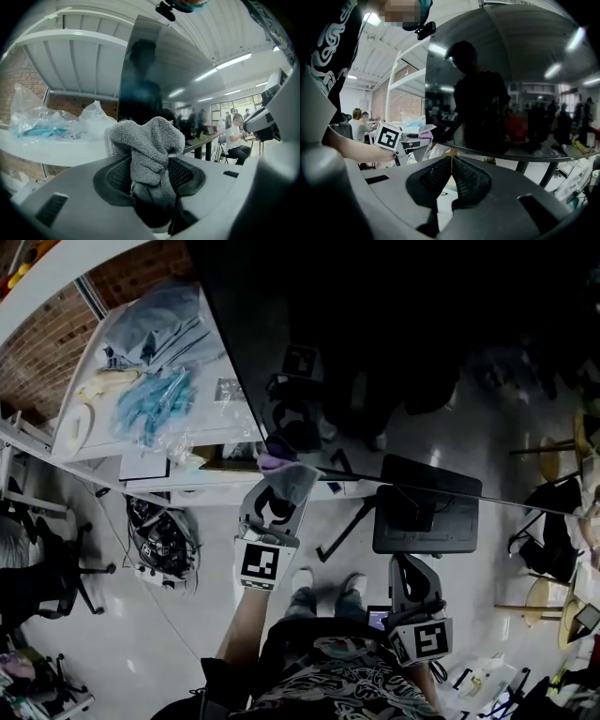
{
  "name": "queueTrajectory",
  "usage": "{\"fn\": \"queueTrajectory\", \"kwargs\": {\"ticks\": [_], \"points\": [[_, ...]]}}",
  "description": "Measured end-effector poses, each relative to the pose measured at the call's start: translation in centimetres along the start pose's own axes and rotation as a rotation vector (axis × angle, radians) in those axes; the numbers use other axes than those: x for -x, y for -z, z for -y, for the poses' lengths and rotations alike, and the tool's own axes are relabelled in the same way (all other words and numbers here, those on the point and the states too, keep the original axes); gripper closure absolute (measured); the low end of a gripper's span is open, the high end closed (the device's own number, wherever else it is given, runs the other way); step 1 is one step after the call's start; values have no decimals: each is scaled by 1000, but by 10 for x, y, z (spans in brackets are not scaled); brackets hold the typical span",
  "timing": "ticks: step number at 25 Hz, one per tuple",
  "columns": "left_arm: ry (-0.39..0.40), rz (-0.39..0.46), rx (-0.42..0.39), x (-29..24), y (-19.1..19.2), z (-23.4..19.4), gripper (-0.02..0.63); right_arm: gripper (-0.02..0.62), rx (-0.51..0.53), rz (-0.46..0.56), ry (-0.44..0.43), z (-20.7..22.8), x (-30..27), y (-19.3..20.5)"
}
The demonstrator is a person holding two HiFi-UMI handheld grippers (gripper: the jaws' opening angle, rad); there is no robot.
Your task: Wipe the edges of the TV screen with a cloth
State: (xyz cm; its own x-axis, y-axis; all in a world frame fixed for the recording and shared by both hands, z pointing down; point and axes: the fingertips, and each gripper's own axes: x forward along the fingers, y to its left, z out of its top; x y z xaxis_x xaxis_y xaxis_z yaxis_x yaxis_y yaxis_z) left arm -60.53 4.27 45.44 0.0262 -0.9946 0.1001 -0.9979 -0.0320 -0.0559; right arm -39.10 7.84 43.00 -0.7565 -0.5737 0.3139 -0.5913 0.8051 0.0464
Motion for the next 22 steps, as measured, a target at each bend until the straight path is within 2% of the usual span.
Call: {"fn": "queueTrajectory", "kwargs": {"ticks": [9, 14, 16, 19, 22], "points": [[56, 24, 19, -3, -3, 14, 408, 565, -33, -9, 65, 1, 13, 6], [68, 122, 54, -8, -13, 15, 408, 565, -25, -7, 82, -3, 15, 7], [84, 113, 60, -8, -12, 17, 408, 565, -30, -10, 93, -5, 16, 8], [114, 40, 44, -6, -5, 20, 408, 565, -32, -7, 108, -7, 17, 8], [129, 38, 63, -8, -5, 22, 408, 565, -39, -11, 121, -6, 18, 10]]}}
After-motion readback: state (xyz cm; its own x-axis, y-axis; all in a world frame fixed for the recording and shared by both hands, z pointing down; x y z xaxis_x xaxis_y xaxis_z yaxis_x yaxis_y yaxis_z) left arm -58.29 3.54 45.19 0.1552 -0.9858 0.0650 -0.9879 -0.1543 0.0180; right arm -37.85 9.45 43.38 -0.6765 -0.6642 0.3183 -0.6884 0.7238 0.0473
